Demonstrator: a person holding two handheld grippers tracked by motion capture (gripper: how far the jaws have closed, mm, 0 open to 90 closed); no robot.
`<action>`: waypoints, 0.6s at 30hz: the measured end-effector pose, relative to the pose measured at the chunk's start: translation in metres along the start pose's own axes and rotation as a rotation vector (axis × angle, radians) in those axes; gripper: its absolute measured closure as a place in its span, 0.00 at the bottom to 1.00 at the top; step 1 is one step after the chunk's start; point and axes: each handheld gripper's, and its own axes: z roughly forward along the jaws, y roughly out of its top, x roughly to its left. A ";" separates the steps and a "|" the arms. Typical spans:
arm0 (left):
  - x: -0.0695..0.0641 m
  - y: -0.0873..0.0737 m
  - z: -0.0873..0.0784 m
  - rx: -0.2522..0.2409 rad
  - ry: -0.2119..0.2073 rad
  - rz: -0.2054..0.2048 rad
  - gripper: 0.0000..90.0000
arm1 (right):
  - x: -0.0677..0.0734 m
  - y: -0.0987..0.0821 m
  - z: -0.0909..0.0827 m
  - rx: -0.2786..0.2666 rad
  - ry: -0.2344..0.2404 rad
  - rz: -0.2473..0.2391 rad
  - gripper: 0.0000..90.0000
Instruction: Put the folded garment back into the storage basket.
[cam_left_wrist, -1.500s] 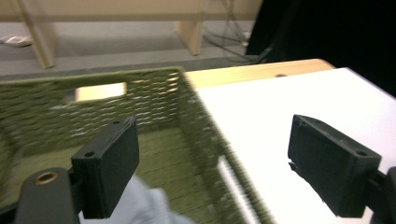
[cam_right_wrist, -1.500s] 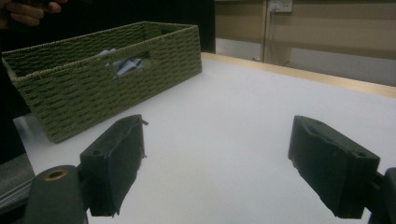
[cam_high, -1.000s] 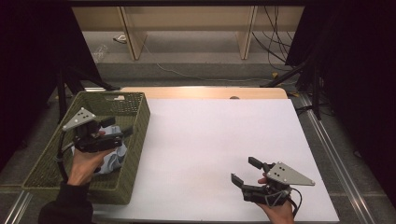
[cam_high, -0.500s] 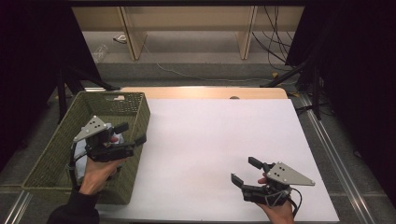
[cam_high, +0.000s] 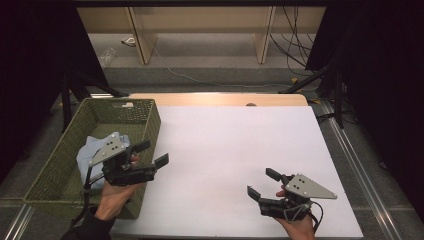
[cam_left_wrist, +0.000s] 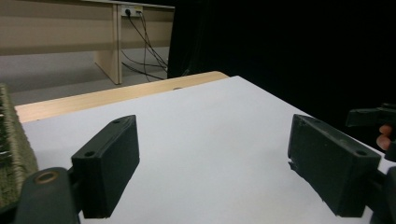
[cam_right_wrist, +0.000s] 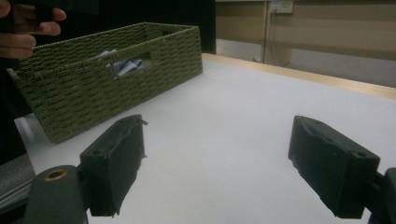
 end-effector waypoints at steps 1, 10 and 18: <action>-0.002 -0.001 0.001 -0.003 -0.006 -0.004 0.18 | 0.000 0.000 0.000 0.001 0.000 0.000 0.21; -0.013 -0.010 0.007 -0.015 -0.029 0.018 0.19 | 0.000 0.000 0.000 0.000 0.001 0.000 0.21; -0.022 -0.020 0.013 -0.016 -0.020 0.074 0.19 | 0.000 0.000 0.000 -0.001 0.001 0.001 0.21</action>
